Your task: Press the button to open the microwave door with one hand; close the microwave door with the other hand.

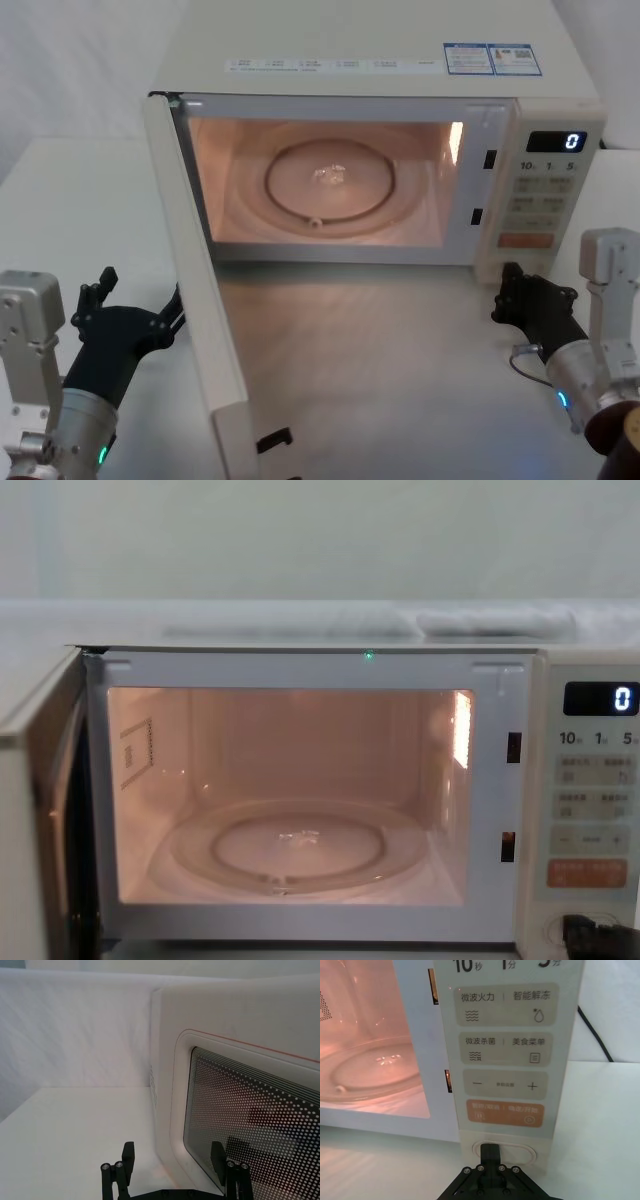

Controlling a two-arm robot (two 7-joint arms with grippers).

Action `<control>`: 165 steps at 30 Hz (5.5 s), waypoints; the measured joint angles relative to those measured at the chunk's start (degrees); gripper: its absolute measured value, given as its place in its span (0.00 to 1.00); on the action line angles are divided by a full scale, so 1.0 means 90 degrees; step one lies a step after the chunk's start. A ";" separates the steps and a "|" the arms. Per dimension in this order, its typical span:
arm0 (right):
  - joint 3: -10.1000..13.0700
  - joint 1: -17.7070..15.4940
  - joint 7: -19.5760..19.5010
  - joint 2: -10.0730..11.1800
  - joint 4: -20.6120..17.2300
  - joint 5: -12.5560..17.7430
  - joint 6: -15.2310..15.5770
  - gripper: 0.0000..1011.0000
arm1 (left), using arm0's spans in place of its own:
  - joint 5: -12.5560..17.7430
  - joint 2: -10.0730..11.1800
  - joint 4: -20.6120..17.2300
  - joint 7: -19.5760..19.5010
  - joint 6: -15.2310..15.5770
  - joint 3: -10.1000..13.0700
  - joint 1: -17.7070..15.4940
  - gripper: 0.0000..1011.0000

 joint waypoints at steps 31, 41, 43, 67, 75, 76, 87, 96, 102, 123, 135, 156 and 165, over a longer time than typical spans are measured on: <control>0.0663 -0.1087 0.0276 0.0815 -0.1859 0.0310 0.0287 0.00 | 0.0000 0.0000 0.0000 -0.0001 0.0000 0.0000 0.0000 0.99; 0.0968 -0.1106 0.0342 0.0967 -0.1955 0.0470 0.0088 0.00 | 0.0000 -0.0001 0.0000 -0.0001 0.0000 0.0000 0.0000 0.99; 0.0955 -0.1103 0.0342 0.0960 -0.1954 0.0467 0.0093 0.00 | 0.0000 0.0000 0.0000 0.0000 0.0000 0.0000 0.0000 0.99; 0.0904 -0.1090 0.0309 0.0926 -0.1918 0.0426 0.0136 0.48 | 0.0000 0.0000 0.0000 0.0000 0.0000 0.0000 0.0000 0.99; 0.0899 -0.1088 0.0305 0.0921 -0.1912 0.0421 0.0141 0.76 | 0.0000 0.0000 0.0000 -0.0001 0.0000 0.0000 0.0000 0.99; 0.0898 -0.1088 0.0305 0.0920 -0.1911 0.0420 0.0141 0.79 | 0.0000 0.0000 0.0000 0.0000 0.0000 0.0000 0.0000 0.99; 0.0895 -0.1088 0.0299 0.0918 -0.1911 0.0415 0.0143 0.99 | 0.0000 0.0000 0.0000 -0.0001 0.0000 0.0000 0.0000 0.99; 0.0895 -0.1089 0.0298 0.0918 -0.1911 0.0415 0.0143 0.99 | 0.0000 0.0000 0.0000 -0.0001 0.0000 0.0000 0.0000 0.99; 0.0895 -0.1089 0.0298 0.0919 -0.1911 0.0415 0.0143 0.99 | -0.0011 -0.0014 -0.0009 -0.0026 -0.0009 -0.0012 0.0005 0.99; 0.0895 -0.1089 0.0299 0.0919 -0.1911 0.0416 0.0143 0.99 | -0.0006 -0.0085 -0.0069 -0.0109 -0.0030 -0.0065 0.0029 0.86; 0.0895 -0.1089 0.0299 0.0919 -0.1911 0.0416 0.0143 0.99 | -0.0012 -0.0085 -0.0060 -0.0119 -0.0033 -0.0065 0.0029 0.50; 0.0896 -0.1089 0.0299 0.0919 -0.1911 0.0416 0.0142 0.99 | 0.0045 0.0062 -0.0148 -0.0395 -0.0057 -0.0127 0.0061 0.00; 0.0896 -0.1089 0.0299 0.0919 -0.1911 0.0416 0.0143 0.99 | -0.0055 0.0211 -0.0645 -0.0794 -0.0113 -0.0572 0.0275 0.00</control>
